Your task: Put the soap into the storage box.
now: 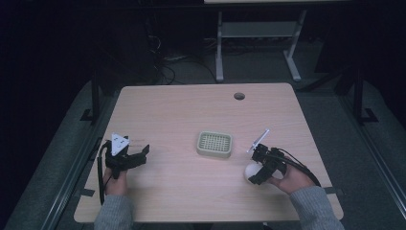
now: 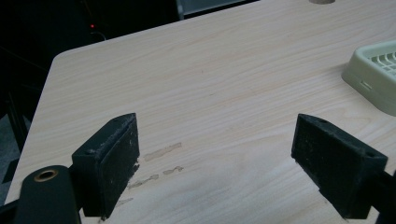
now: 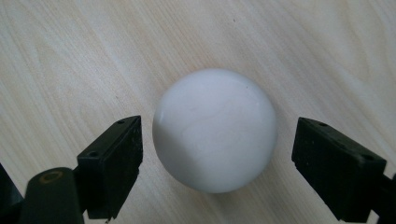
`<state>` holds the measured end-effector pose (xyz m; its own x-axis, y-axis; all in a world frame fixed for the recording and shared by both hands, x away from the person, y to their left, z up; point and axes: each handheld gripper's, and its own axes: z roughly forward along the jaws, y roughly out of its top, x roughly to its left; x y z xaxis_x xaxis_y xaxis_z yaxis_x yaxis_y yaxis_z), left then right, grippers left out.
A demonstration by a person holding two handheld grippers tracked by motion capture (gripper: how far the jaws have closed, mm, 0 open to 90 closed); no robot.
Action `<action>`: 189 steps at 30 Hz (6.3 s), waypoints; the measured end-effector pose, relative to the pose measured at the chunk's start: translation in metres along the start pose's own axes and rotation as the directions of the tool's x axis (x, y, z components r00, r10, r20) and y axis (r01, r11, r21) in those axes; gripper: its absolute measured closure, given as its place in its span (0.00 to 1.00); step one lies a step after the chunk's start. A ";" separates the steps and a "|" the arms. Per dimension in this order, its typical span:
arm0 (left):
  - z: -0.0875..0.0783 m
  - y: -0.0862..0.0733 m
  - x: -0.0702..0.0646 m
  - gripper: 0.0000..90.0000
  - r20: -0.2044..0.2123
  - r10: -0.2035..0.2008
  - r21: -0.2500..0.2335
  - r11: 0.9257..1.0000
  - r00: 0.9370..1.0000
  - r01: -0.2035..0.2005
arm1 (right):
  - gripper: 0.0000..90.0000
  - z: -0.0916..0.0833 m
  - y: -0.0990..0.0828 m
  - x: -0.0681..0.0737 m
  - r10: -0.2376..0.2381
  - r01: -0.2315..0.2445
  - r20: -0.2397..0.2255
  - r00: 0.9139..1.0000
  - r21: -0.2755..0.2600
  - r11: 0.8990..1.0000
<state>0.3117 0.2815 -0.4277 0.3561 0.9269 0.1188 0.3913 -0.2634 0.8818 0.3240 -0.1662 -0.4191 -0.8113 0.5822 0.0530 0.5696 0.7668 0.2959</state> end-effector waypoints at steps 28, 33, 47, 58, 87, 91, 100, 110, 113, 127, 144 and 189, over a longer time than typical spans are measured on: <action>0.000 0.000 0.000 0.16 0.003 -0.003 0.000 1.000 1.000 0.003 | 0.18 0.022 0.009 0.003 -0.018 0.016 0.015 1.000 0.113 0.993; 0.000 0.000 0.000 0.16 0.003 -0.007 -0.002 1.000 1.000 0.007 | 0.19 0.024 0.010 0.004 -0.023 0.021 0.021 1.000 0.120 0.993; 0.000 0.000 0.000 0.16 0.002 -0.002 0.004 1.000 1.000 0.002 | 0.25 0.023 0.012 0.004 -0.033 0.030 0.017 0.999 0.118 0.992; 0.001 0.000 0.000 0.16 0.003 -0.004 0.005 1.000 1.000 0.004 | 0.25 0.015 0.011 0.001 -0.024 0.025 -0.011 1.000 0.091 0.996; 0.001 0.000 0.000 0.16 -0.006 -0.001 0.002 1.000 1.000 0.001 | 0.25 -0.009 0.040 -0.016 -0.033 0.033 -0.016 0.999 0.039 0.999; 0.001 0.000 0.000 0.16 -0.007 -0.002 0.000 1.000 1.000 0.002 | 0.25 -0.011 0.046 -0.017 -0.039 0.040 -0.016 0.999 0.033 0.999; 0.001 0.001 0.000 0.16 -0.005 -0.001 0.000 1.000 1.000 0.001 | 0.25 -0.015 0.062 -0.019 -0.057 0.058 -0.013 0.998 0.031 0.998; 0.000 0.001 0.000 0.16 -0.004 0.000 0.000 1.000 1.000 0.000 | 0.25 -0.018 0.082 -0.020 -0.075 0.075 -0.015 0.997 0.034 0.997; 0.001 0.001 0.000 0.16 -0.003 0.003 -0.003 1.000 1.000 -0.003 | 0.25 -0.018 0.089 -0.019 -0.082 0.082 -0.014 0.997 0.030 0.996; 0.001 0.001 0.000 0.16 -0.002 0.003 -0.004 1.000 1.000 -0.003 | 0.25 -0.014 0.115 -0.021 -0.103 0.104 -0.026 0.994 0.044 0.994; 0.001 0.001 0.000 0.16 -0.007 0.004 -0.005 1.000 1.000 -0.004 | 0.25 -0.005 0.144 -0.021 -0.125 0.127 -0.031 0.992 0.063 0.990; 0.000 0.001 0.001 0.16 -0.009 0.004 -0.003 1.000 1.000 -0.004 | 0.25 0.037 0.176 -0.026 -0.137 0.140 -0.032 0.990 0.106 0.984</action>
<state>0.3125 0.2821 -0.4262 0.3504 0.9280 0.1265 0.3874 -0.2665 0.8826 0.4500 -0.0368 -0.4035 -0.8857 0.4623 0.0425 0.4610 0.8650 0.1980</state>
